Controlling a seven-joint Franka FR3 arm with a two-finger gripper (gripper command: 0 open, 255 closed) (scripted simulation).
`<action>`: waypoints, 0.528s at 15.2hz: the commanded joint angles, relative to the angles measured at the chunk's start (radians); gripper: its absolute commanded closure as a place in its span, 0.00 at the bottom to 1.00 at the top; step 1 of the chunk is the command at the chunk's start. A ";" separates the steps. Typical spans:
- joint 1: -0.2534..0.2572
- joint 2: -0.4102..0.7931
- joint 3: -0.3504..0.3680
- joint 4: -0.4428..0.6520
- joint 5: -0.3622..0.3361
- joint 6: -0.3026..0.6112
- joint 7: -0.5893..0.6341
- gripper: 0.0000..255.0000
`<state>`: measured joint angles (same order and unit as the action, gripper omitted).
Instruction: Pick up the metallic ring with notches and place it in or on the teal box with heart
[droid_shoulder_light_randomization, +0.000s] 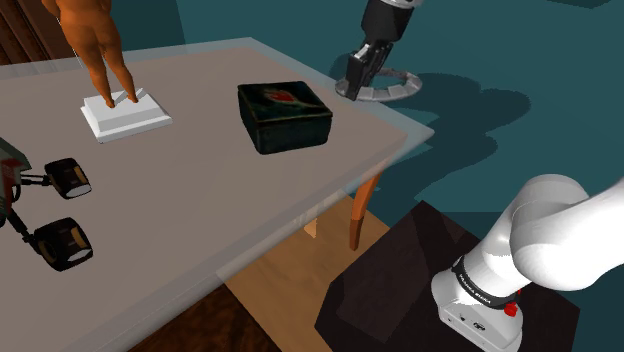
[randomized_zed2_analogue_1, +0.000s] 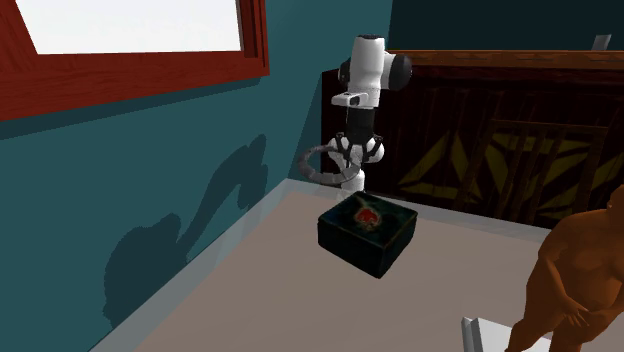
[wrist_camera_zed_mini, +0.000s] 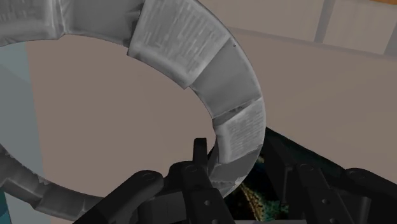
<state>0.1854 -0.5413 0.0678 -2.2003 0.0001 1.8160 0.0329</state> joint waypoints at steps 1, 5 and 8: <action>-0.001 0.003 -0.001 0.027 -0.001 -0.024 -0.001 1.00; -0.001 0.015 -0.001 0.090 -0.001 -0.076 -0.002 1.00; 0.005 0.081 0.025 0.152 0.001 -0.071 0.029 1.00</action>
<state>0.1875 -0.4866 0.0819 -2.0700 0.0004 1.7400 0.0494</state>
